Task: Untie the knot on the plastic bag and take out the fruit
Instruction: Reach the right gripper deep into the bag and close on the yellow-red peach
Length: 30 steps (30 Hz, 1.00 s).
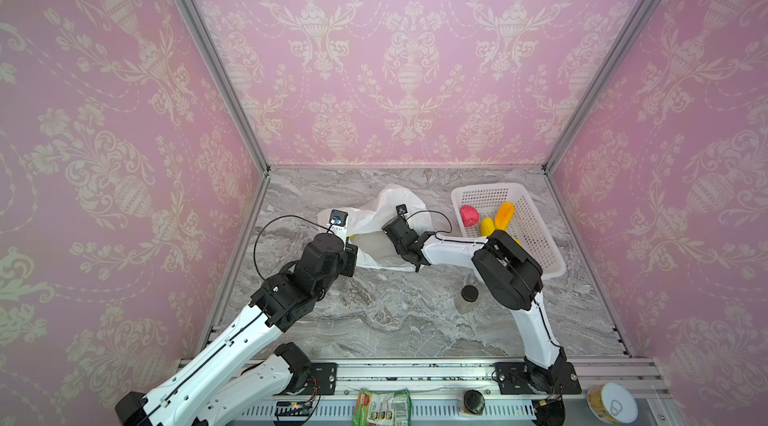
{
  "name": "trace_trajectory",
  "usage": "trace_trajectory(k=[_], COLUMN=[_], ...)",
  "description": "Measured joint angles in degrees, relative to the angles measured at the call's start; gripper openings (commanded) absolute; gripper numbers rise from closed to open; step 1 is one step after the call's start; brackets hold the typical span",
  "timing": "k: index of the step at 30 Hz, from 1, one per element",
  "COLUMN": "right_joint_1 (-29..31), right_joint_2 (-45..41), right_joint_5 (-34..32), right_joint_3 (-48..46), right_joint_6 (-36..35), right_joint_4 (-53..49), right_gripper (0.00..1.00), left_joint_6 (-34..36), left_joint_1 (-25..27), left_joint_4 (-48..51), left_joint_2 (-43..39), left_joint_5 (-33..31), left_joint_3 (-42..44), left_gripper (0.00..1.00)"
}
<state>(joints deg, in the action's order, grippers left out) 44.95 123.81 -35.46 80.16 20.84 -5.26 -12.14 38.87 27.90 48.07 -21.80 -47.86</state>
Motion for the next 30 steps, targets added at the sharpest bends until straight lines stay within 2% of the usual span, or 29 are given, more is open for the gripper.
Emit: trace_trajectory(k=[4,10,16,23,24,25,26,27,29,30], right_joint_1=[-0.2,-0.2,-0.2,-0.2,-0.2,-0.2,-0.2,-0.2,-0.2,-0.2], right_joint_2=[-1.8,-9.8,-17.0,-17.9,-17.9,-17.7,-17.5,-17.0,-15.1,-13.7], right_joint_5=[3.2,9.2,15.1,17.1,17.3,17.7,18.1,18.5,18.8,18.5], right_joint_3=[-2.4,-9.9,-13.9,-15.4,-15.4,-15.4,-15.4,-15.1,-13.5,-12.0], right_joint_6=[-0.9,-1.3,-1.1,-1.1,-1.1,-1.0,-0.8,-0.8,-1.3,-1.1], right_joint_4=[1.7,6.1,11.0,13.5,13.8,14.0,14.3,14.8,14.7,14.3], right_gripper=[0.39,0.28,0.25,0.26,0.28,0.37,0.48,0.66,0.84,0.89], left_joint_6=[-1.1,-2.6,-3.5,-3.9,-3.9,-3.9,-3.9,-3.9,-3.9,-3.9], left_joint_1=[-0.2,-1.0,-1.3,-1.3,-1.3,-1.3,-1.3,-1.3,-1.3,-1.3], left_joint_4=[-0.9,-1.5,-2.1,-3.5,-3.6,-3.7,-3.7,-3.9,-4.1,-4.1], left_joint_2=[1.6,3.0,2.6,2.7,2.7,2.8,2.9,3.0,3.0,3.0], left_joint_5=[-1.7,-2.6,-2.6,-2.6,-2.6,-2.6,-2.6,-2.6,-2.5,-2.5], left_joint_3=[2.0,3.9,4.8,4.9,4.9,4.9,4.9,4.9,4.9,4.9], left_gripper=[0.0,0.0,0.0,0.0,0.0,0.0,0.0,0.0,0.0,0.0])
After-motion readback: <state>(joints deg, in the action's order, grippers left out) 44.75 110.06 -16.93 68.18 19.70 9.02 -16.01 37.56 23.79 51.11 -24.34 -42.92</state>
